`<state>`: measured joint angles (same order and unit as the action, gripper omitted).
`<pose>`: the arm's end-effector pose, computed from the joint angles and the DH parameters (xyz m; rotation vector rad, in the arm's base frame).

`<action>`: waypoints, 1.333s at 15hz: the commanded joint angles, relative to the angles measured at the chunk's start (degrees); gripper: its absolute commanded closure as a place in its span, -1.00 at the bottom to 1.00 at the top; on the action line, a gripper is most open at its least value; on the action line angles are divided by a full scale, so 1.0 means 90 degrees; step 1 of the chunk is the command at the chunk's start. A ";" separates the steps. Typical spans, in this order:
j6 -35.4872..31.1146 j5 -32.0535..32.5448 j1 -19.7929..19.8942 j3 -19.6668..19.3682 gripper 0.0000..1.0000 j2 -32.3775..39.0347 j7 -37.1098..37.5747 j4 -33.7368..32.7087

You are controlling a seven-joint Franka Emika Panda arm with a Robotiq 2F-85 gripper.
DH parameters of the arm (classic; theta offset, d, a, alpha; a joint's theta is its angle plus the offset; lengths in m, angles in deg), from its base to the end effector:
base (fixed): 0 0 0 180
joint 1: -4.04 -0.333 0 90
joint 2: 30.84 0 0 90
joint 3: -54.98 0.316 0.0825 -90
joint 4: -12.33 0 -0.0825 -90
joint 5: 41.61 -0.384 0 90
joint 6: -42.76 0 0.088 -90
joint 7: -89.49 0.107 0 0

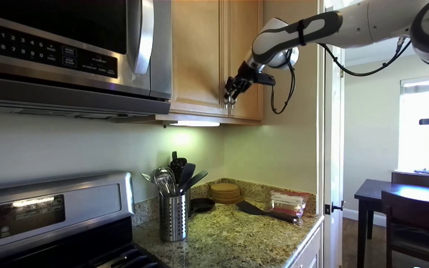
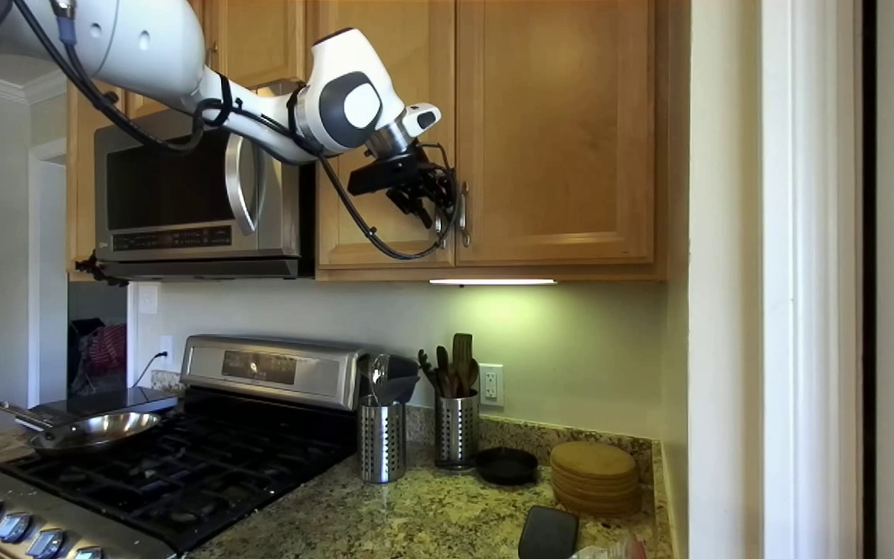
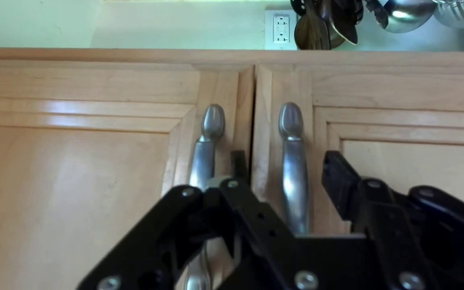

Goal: Open the top left door of the cabinet.

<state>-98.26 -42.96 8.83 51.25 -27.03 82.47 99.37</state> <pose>0.6203 -0.0912 0.7187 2.7596 -0.0488 1.2840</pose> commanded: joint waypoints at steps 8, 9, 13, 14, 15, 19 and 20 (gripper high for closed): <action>-0.0175 -0.0862 0.0028 0.0064 0.83 0.0101 -0.0798 -0.0030; -0.0197 -0.0728 -0.0002 0.0065 0.83 0.0027 -0.0701 0.0101; -0.0302 -0.0390 -0.0110 0.0138 0.83 -0.0324 -0.0457 0.0743; -0.0333 -0.0387 -0.0136 0.0172 0.83 -0.0504 -0.0473 0.0982; -0.0410 -0.0406 -0.0148 0.0201 0.83 -0.0626 -0.0530 0.1173; -0.0628 -0.0426 -0.0204 0.0213 0.83 -0.1264 -0.0573 0.1976; -0.0628 -0.0402 -0.0221 0.0211 0.83 -0.1454 -0.0572 0.2172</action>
<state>-104.08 -47.26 9.10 51.81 -32.90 77.53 107.83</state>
